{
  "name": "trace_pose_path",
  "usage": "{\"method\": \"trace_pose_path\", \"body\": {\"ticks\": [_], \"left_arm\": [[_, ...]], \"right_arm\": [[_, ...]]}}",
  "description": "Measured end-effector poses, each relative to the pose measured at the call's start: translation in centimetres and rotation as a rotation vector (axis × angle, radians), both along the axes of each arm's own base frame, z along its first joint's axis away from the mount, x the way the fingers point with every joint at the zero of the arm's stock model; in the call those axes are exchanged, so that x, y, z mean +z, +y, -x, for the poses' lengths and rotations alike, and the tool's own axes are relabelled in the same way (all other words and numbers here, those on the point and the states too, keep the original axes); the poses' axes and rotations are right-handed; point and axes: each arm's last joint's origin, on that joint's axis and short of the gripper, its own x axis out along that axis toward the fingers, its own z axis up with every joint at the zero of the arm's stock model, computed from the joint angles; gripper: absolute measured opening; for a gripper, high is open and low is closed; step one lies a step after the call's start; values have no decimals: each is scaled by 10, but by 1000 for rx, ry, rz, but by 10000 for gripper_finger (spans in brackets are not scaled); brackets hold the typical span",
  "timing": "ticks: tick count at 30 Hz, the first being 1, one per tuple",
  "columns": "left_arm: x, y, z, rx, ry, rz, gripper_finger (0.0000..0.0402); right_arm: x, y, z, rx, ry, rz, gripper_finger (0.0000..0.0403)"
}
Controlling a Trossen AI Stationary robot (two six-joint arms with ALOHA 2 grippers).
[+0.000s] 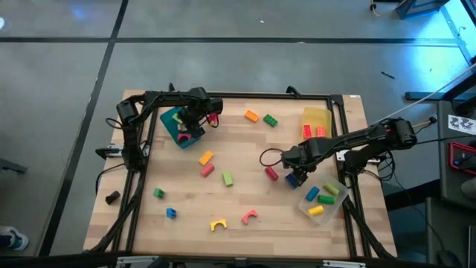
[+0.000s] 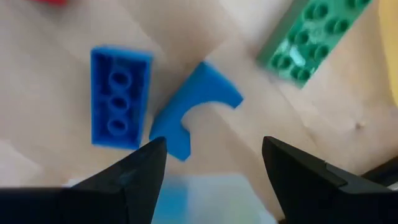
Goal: Sort blocks by size
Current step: Put the blue arch block into the blue bin
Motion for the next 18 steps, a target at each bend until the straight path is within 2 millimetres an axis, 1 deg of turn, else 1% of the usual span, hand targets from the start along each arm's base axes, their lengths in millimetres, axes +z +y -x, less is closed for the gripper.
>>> {"method": "trace_pose_path", "body": {"ticks": [7,12,18], "left_arm": [[0,0,0,0,0,0,115],[0,0,0,5,-1,-3,115],[0,0,0,8,-2,-4,115]], "right_arm": [[0,1,-9,-2,-101,22,266],[0,-1,-7,-85,-78,67,266],[0,-1,-7,-155,-77,72,266]]}}
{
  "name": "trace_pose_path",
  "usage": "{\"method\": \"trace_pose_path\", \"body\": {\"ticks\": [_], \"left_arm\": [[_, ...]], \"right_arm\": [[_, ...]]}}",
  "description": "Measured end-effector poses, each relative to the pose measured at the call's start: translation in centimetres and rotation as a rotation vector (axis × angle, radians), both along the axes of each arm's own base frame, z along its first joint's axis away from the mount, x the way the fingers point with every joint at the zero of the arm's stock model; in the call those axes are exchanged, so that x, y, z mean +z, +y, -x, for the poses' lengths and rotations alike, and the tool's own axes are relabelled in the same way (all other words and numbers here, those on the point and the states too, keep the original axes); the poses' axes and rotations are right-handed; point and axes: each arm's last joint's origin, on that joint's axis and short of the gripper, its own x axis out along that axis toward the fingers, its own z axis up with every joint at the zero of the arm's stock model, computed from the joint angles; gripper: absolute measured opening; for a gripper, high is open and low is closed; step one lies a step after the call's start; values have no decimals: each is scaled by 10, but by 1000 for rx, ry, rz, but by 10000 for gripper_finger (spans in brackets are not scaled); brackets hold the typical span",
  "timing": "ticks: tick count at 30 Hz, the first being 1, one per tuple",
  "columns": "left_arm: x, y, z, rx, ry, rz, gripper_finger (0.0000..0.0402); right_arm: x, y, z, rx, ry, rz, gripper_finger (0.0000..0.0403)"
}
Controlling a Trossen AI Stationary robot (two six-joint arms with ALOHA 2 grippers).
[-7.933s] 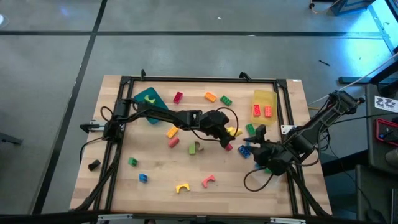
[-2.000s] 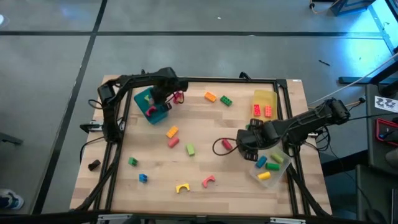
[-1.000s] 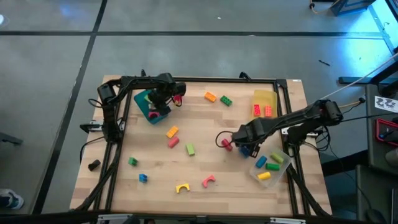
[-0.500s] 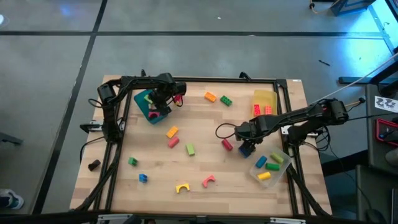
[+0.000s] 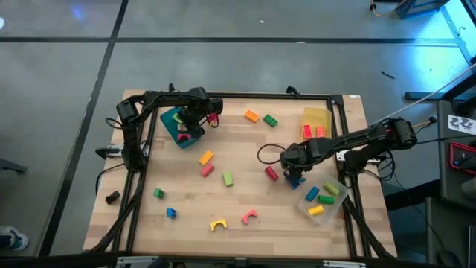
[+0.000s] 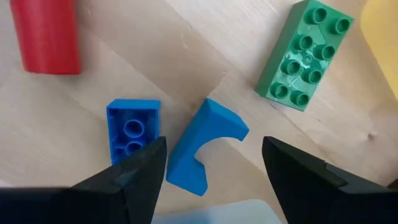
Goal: Sort blocks by size
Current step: Put the blue arch block into the blue bin
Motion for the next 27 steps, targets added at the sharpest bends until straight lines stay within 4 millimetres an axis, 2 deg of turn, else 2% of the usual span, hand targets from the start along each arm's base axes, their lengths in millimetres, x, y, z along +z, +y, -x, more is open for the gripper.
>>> {"method": "trace_pose_path", "body": {"ticks": [10,27], "left_arm": [[0,0,-1,3,-10,-7,115],[-2,2,-4,-3,-45,-25,115]], "right_arm": [[0,0,0,-84,-5,15,266],[-5,22,1,-164,-24,136,266]]}}
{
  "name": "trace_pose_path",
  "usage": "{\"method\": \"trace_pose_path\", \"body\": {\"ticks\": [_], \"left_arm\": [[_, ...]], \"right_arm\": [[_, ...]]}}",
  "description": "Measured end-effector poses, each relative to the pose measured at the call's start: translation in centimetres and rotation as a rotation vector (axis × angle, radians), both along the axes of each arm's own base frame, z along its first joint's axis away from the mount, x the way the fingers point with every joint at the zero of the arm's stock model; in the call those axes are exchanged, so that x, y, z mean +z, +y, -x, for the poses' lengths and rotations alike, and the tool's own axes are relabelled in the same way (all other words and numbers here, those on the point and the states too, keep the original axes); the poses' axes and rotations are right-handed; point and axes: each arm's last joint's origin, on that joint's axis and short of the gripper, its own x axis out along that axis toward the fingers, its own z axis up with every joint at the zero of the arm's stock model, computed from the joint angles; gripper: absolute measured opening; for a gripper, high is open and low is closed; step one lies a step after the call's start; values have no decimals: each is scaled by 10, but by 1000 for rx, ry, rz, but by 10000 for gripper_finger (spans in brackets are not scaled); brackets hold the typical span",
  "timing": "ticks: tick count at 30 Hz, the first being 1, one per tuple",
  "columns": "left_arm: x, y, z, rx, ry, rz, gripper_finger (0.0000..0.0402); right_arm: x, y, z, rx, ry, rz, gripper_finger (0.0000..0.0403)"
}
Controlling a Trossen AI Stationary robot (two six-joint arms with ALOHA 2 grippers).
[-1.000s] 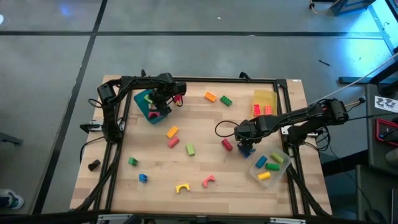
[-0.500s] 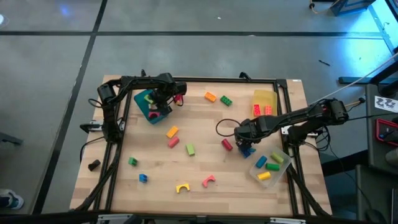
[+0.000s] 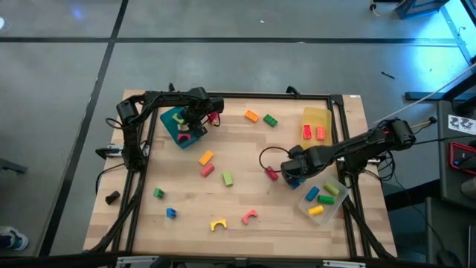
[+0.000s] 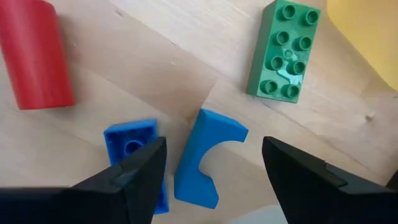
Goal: Sort blocks by size
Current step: Put the blue arch block into the blue bin
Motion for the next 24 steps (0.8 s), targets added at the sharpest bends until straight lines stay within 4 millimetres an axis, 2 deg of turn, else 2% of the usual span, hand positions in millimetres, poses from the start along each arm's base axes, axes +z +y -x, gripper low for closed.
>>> {"method": "trace_pose_path", "body": {"ticks": [4,9,17,24], "left_arm": [[0,0,1,0,6,3,115],[5,-3,0,-25,-2,6,115],[38,-19,4,-67,-104,-54,115],[68,-35,12,-73,-209,-115,115]], "right_arm": [[-8,1,-3,1,40,-8,253],[-13,2,-5,25,73,-29,206],[-14,3,-5,26,69,-33,137],[-24,4,-8,26,123,-55,118]]}}
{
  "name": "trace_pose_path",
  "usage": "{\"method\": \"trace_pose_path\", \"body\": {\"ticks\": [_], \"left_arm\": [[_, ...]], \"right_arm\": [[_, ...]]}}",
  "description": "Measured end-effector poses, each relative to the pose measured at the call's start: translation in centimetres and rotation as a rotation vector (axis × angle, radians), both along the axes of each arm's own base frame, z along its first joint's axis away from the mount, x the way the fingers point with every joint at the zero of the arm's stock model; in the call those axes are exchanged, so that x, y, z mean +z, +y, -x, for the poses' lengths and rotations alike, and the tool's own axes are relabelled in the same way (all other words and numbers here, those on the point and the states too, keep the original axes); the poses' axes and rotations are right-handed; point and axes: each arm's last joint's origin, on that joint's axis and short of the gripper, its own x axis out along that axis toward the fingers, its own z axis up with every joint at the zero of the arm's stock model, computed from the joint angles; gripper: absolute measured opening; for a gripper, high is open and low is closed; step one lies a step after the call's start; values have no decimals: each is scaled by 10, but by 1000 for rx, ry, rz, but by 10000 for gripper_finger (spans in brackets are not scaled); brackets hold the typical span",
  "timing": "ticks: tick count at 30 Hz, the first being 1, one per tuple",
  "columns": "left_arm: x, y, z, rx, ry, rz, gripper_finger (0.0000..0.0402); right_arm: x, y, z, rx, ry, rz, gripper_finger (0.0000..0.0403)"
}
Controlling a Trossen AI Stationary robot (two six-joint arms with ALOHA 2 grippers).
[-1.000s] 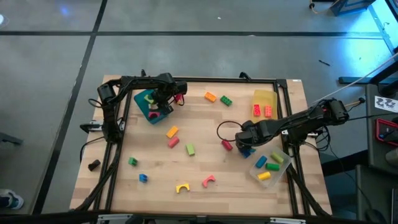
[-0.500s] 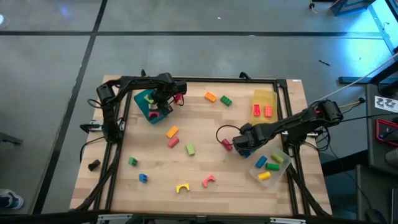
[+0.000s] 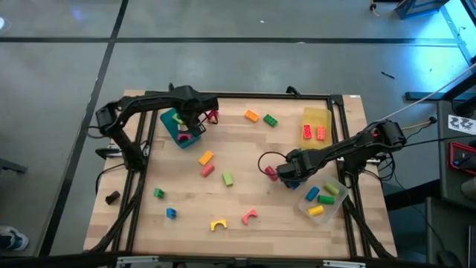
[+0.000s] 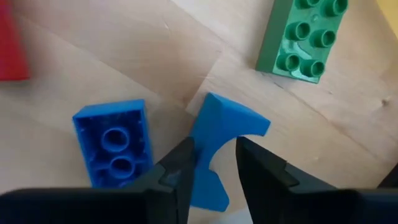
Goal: Sort blocks by size
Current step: Put the blue arch block into the blue bin
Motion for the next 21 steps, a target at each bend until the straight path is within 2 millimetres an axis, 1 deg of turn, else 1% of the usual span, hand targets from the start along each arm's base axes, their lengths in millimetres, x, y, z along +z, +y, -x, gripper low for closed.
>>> {"method": "trace_pose_path", "body": {"ticks": [5,12,15,19,21], "left_arm": [[12,-10,3,-27,-42,-20,115],[18,-23,-1,-78,-80,-36,115],[24,-30,-5,-110,-148,-63,115],[34,-40,-9,-161,-235,-95,115],[39,-44,-9,-184,-264,-106,115]], "right_arm": [[-10,0,-2,19,43,8,118],[-22,2,-9,88,61,1,115],[-23,2,-10,128,59,-4,95],[-20,1,-10,182,64,22,45],[-17,0,-11,224,78,48,38]]}}
